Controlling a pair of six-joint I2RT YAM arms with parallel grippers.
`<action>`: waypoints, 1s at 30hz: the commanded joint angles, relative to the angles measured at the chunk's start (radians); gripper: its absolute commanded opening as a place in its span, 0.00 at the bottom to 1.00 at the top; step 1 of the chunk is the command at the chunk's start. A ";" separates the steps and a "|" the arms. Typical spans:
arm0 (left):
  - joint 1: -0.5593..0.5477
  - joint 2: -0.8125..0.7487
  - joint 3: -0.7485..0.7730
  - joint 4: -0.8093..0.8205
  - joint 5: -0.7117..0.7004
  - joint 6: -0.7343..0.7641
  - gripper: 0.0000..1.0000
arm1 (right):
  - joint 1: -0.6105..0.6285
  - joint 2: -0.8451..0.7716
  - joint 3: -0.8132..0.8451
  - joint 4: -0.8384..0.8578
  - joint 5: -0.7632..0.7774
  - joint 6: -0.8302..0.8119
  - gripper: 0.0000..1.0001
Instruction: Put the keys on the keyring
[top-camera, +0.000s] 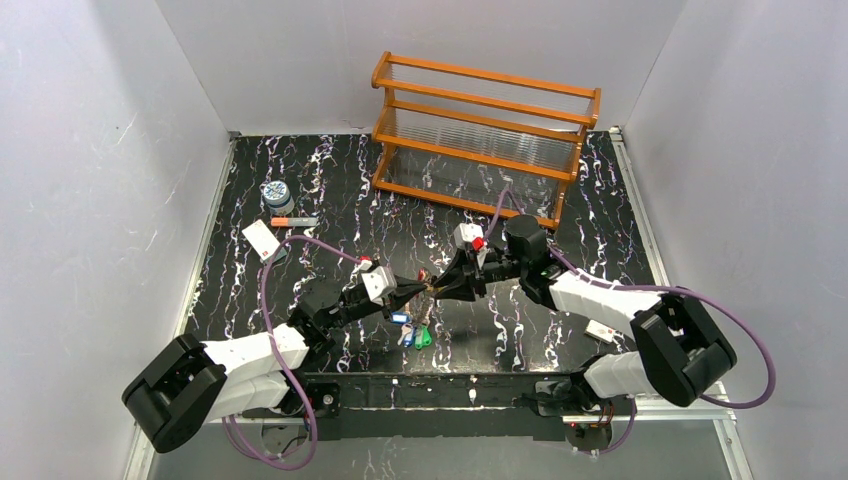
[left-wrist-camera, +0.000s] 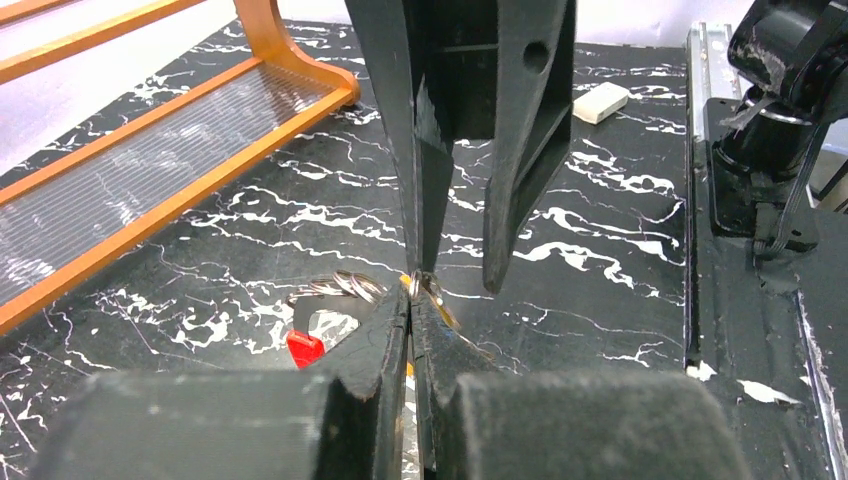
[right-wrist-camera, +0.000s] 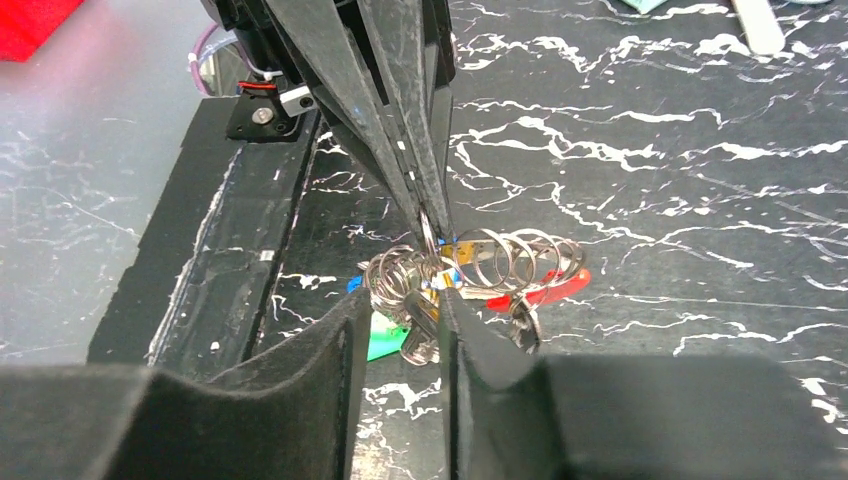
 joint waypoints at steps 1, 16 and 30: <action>-0.002 -0.004 -0.001 0.090 -0.001 -0.025 0.00 | -0.005 0.038 0.021 0.088 -0.046 0.035 0.33; -0.002 -0.008 -0.001 0.094 -0.014 -0.037 0.00 | -0.003 0.105 0.044 0.018 -0.058 0.021 0.01; -0.002 0.001 0.004 0.099 0.002 -0.046 0.00 | 0.036 0.090 0.122 -0.154 0.101 -0.072 0.07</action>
